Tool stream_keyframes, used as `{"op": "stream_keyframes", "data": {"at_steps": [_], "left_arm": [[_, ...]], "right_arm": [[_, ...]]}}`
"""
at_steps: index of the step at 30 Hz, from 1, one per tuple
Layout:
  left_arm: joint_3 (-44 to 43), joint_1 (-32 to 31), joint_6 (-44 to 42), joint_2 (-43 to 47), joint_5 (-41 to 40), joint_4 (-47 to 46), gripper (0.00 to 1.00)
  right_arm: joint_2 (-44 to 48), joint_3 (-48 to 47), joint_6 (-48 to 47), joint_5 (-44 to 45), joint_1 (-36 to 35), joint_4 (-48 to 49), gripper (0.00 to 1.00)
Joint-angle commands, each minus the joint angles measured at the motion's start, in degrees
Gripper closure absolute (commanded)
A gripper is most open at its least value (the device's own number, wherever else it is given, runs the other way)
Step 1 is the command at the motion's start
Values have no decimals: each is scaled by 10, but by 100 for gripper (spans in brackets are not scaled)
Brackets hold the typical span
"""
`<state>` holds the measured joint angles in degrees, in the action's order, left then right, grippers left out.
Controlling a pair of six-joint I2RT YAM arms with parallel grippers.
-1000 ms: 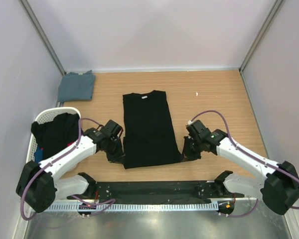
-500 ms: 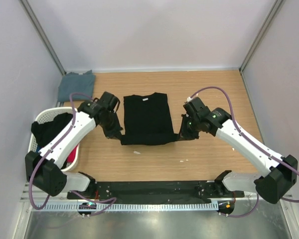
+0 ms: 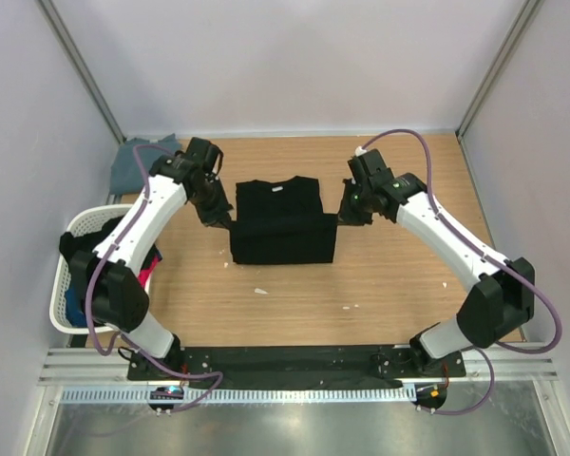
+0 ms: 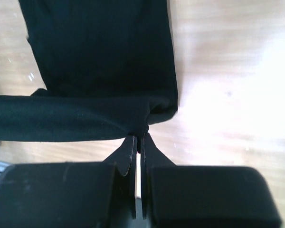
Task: Fold and stack the t-shirts
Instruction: Fold the tshirt
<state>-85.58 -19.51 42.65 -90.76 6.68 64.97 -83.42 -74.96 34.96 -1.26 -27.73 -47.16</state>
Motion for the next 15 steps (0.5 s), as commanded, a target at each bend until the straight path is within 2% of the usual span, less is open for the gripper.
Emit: {"op": "stream_keyframes", "data": {"at_steps": [1,8,15], "left_arm": [[-47,23,-34,-22,-6,-14,100],[-88,45,-49,-85,4,-49,100],[-140,73,-57,-169,13,-95,100]], "right_arm": [[-19,-52,-42,20,19,50,99],[-99,-118,-71,-4,57,71,99],[-219,-205,-110,-34,84,91,99]]}}
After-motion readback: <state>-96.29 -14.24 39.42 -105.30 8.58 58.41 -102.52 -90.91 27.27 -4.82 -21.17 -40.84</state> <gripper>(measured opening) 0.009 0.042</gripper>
